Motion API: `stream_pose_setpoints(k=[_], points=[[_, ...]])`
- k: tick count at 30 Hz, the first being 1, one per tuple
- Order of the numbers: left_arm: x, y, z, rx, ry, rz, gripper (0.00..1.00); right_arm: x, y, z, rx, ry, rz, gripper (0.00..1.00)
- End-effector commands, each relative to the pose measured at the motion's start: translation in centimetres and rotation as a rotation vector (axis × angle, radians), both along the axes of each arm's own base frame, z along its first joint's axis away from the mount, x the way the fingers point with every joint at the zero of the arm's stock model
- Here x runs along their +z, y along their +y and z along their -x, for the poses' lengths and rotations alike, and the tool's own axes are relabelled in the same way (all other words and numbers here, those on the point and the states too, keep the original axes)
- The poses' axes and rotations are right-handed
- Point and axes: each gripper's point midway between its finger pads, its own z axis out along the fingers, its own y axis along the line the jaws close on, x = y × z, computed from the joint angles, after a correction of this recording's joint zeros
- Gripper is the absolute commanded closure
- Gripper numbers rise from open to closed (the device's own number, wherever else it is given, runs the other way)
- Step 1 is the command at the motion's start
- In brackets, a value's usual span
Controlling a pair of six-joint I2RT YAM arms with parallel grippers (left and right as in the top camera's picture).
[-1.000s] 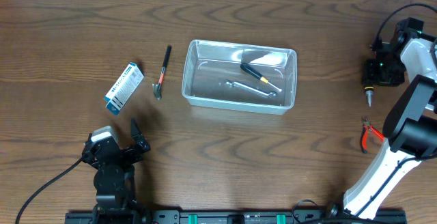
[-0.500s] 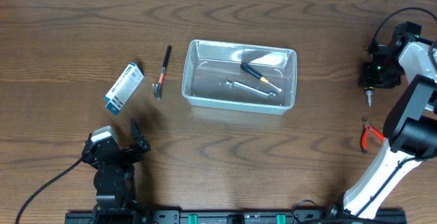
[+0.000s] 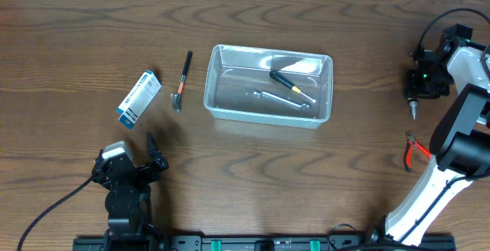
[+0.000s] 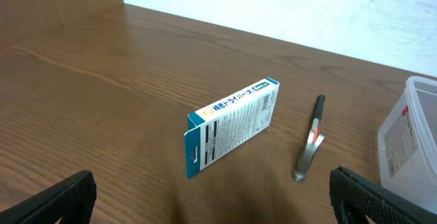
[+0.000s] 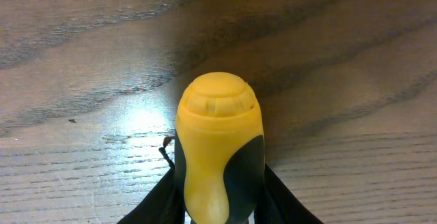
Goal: Pack container
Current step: 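Move the right gripper to the yellow stubby screwdriver and grasp it, then carry the yellow screwdriver into the container and release it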
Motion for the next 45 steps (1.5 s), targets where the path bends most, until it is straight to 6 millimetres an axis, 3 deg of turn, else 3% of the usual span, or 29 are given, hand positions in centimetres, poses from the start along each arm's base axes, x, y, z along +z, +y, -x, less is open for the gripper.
stream_pose_setpoints(k=[1, 16, 24, 31, 34, 37, 45], points=[[-1.1, 0.2, 0.0, 0.006, 0.025, -0.007, 0.02, -1.0, 1.6, 0.6, -0.006, 0.023, -0.067, 0.99], [-1.1, 0.2, 0.0, 0.006, 0.025, -0.007, 0.02, 1.2, 2.5, -1.1, 0.025, -0.044, -0.061, 0.99], [-1.1, 0.2, 0.0, 0.006, 0.025, -0.007, 0.02, 5.7, 3.1, -2.9, 0.053, -0.154, -0.029, 0.99], [-1.1, 0.1, 0.0, 0.006, 0.025, -0.007, 0.02, 10.2, 5.5, -4.1, 0.124, -0.260, 0.003, 0.99], [-1.1, 0.2, 0.0, 0.006, 0.025, -0.007, 0.02, 12.3, 7.2, -4.3, 0.161, -0.300, 0.009, 0.99], [-1.1, 0.1, 0.0, 0.006, 0.025, -0.007, 0.02, 14.4, 10.2, -4.7, 0.225, -0.349, -0.001, 0.99], [-1.1, 0.1, 0.0, 0.006, 0.025, -0.007, 0.02, 20.6, 21.2, -4.4, 0.537, -0.498, 0.007, 0.99]])
